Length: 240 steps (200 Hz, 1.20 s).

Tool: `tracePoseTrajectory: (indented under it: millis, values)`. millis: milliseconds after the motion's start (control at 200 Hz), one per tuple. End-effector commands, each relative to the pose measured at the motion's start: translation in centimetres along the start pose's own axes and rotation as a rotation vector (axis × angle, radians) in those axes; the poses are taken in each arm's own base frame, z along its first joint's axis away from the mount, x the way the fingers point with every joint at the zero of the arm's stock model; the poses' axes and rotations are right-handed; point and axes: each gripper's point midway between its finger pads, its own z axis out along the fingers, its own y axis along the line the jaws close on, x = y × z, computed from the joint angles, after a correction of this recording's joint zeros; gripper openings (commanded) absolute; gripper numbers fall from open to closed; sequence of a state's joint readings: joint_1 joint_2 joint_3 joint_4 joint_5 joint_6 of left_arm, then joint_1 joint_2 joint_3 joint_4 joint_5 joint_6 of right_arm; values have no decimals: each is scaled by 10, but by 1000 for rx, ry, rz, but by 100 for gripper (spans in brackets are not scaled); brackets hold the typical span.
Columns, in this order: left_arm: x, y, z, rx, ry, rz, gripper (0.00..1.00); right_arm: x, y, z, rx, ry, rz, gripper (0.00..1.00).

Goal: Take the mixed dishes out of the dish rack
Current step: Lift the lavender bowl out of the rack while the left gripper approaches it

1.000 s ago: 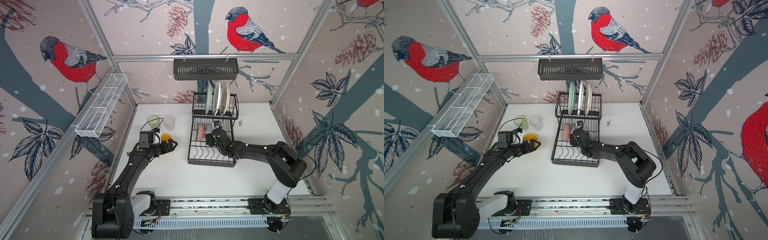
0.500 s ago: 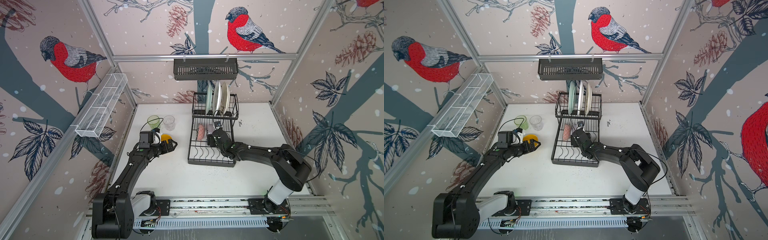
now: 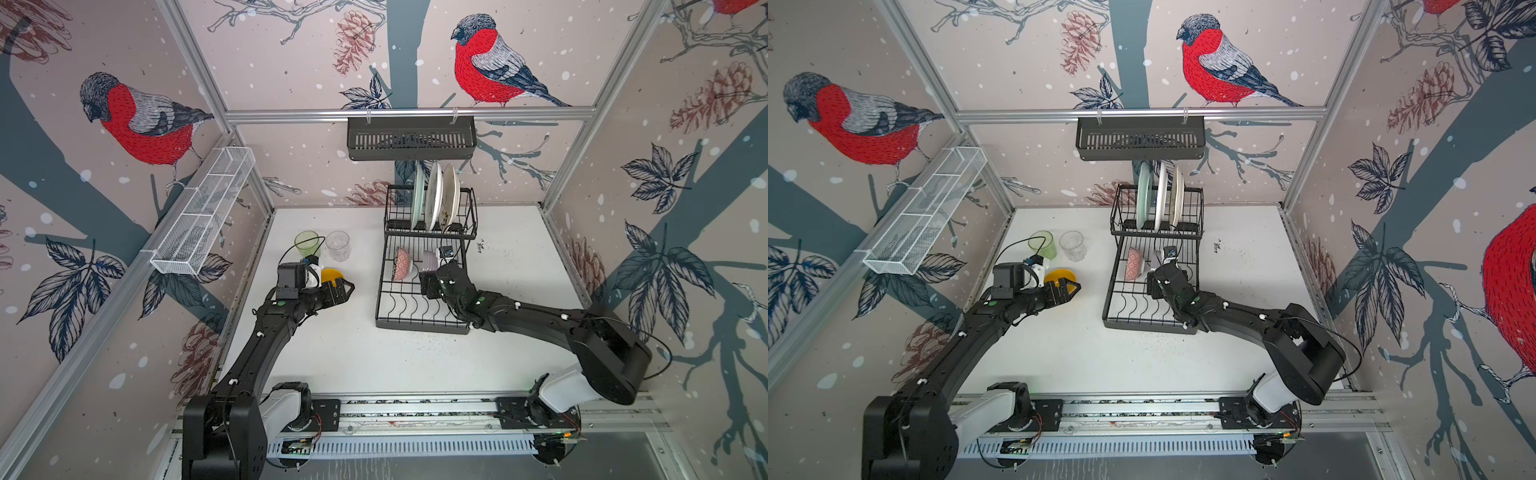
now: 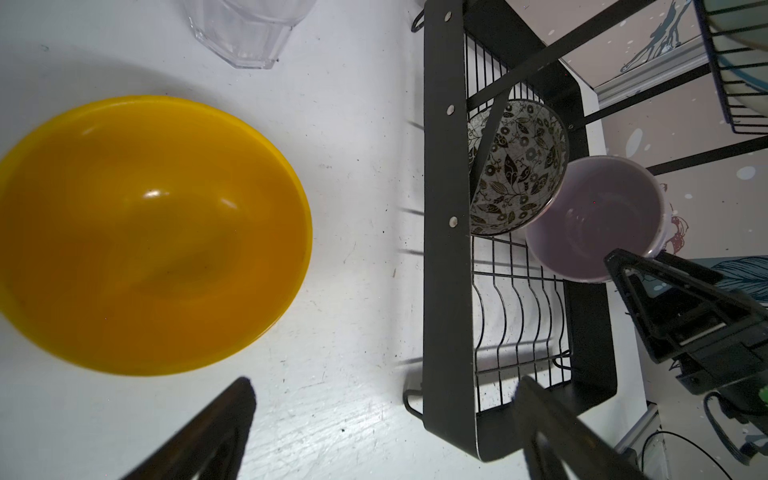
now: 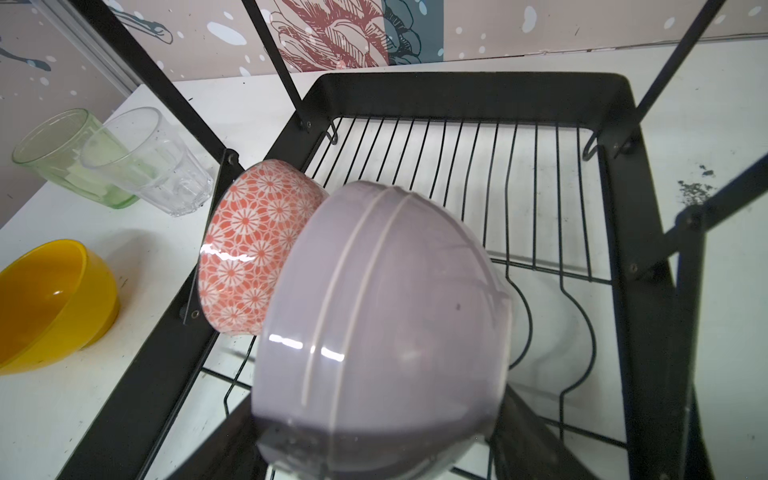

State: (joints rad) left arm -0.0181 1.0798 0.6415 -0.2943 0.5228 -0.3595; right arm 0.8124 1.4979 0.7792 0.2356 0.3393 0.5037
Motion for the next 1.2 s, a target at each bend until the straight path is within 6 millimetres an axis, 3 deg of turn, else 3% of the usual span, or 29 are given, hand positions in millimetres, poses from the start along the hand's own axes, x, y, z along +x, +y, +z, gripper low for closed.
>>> tracePoseTrajectory:
  millis: [0,360,580,840,1196]
  values:
    - [-6,-7,-2,31,-31,19,97,-14,7,-9,-42,-56,60,52]
    - [-13,-21,-9,30,-64,41,96,-12,2,-34,-84,-73,99,53]
    - [-11,-52,-10,65,-64,73,92,-16,7,-50,-154,-89,145,53]
    - [-8,-67,-10,95,-74,61,90,-29,15,-79,-273,-150,221,54]
    - [-1,-92,-2,114,-65,78,90,-33,24,-89,-335,-149,218,54]
